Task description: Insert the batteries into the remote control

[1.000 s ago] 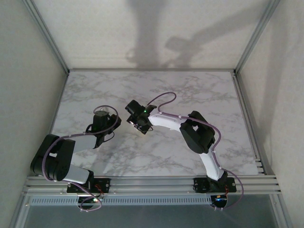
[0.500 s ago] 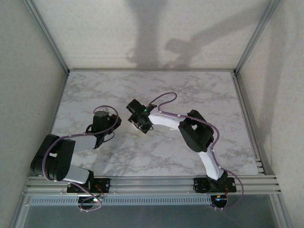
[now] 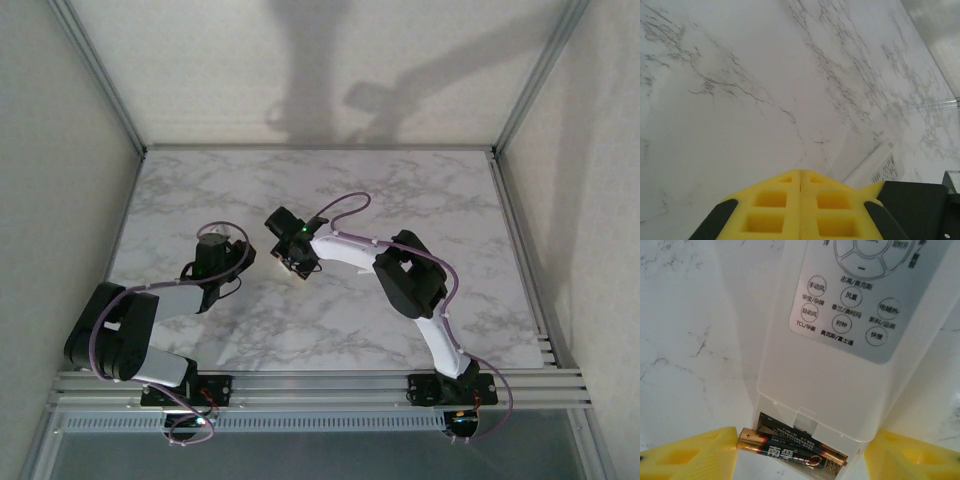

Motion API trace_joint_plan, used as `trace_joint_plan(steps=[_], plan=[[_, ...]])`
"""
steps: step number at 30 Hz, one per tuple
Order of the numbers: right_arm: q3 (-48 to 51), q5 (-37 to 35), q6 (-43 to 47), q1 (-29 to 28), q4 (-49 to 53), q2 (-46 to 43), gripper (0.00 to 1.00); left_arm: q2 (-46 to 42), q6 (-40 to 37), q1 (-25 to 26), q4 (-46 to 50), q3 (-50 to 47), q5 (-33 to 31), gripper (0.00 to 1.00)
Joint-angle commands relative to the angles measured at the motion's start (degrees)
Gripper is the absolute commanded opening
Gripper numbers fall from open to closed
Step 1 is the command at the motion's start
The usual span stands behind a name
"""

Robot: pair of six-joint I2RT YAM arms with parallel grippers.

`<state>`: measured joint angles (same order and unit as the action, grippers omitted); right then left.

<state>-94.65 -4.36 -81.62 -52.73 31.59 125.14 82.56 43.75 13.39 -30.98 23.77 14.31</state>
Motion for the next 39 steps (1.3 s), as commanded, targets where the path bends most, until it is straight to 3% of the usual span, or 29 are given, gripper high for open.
trace_joint_plan(steps=[1,24,39], plan=[[-0.8,-0.2,1.3,0.4,1.1,1.8,0.63,0.4,0.7,-0.5,-1.0,-0.5,1.0,0.05],[-1.5,0.3,10.1,-0.4,7.9,5.2,0.56,1.8,0.8,-0.5,-1.6,-0.3,1.4,0.05],[-8.6,-1.1,14.1,-1.3,17.8,11.6,0.62,1.8,0.8,-0.5,-1.5,-0.2,1.4,0.06]])
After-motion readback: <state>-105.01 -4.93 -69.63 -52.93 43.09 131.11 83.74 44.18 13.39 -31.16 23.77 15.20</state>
